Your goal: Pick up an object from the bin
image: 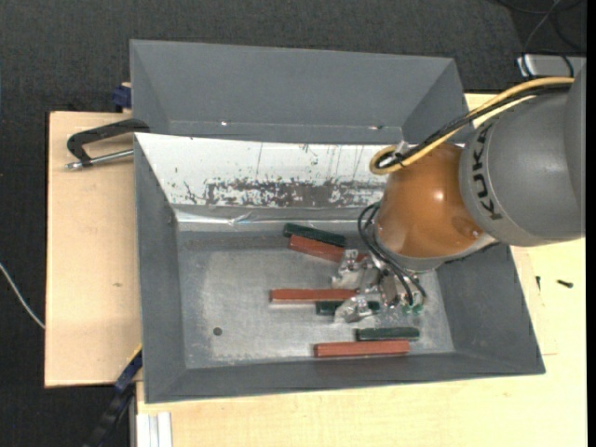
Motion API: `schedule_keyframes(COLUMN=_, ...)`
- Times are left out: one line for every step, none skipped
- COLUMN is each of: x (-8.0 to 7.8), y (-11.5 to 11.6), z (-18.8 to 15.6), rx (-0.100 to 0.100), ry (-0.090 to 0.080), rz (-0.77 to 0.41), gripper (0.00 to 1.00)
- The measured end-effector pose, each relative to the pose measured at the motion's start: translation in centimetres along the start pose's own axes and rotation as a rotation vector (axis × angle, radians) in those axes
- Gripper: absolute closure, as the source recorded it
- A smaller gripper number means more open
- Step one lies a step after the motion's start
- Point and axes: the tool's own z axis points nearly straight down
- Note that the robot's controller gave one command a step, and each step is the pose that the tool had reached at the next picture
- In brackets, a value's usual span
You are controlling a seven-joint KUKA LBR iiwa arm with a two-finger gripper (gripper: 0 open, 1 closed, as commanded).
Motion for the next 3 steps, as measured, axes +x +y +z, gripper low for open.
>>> schedule_keyframes(x=0.0, y=0.0, z=0.0, rx=0.0, ry=0.0, rz=0.0, gripper=1.0)
schedule_keyframes(x=0.0, y=0.04, z=-0.06, rx=0.001, ry=0.0, rz=-0.001, gripper=1.0)
schedule_keyframes(x=0.06, y=0.06, z=-0.3, rx=0.002, ry=-0.001, rz=-0.001, gripper=1.0)
